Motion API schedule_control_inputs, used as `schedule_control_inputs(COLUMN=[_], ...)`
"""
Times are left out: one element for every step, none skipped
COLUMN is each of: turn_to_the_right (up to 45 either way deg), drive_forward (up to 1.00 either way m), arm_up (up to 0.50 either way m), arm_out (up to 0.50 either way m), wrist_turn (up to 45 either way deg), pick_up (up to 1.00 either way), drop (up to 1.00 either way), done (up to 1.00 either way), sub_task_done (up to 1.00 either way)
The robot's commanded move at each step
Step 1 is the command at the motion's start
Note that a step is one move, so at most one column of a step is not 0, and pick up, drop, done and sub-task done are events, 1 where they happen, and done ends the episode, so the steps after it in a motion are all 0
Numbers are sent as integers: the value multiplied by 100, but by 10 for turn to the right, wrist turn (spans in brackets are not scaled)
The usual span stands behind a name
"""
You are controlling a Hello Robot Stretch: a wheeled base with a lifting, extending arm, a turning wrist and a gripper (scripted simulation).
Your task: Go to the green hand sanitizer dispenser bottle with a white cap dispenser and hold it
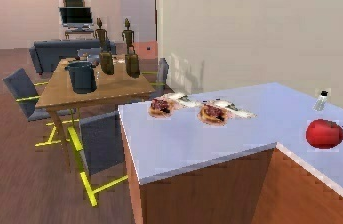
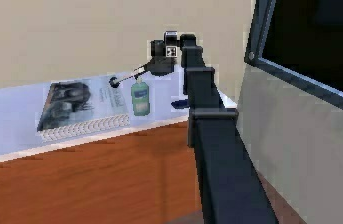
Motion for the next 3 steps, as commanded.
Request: schedule_control_inputs(turn_to_the_right=[0, 0, 0], drive_forward=[0, 0, 0], arm_up=[0, 0, 0], arm_out=[0, 0, 0], wrist_turn=[90, 0, 0], pick_up=[0, 100, 0], drop=[0, 0, 0], done=[0, 0, 100], sub_task_done=[0, 0, 0])
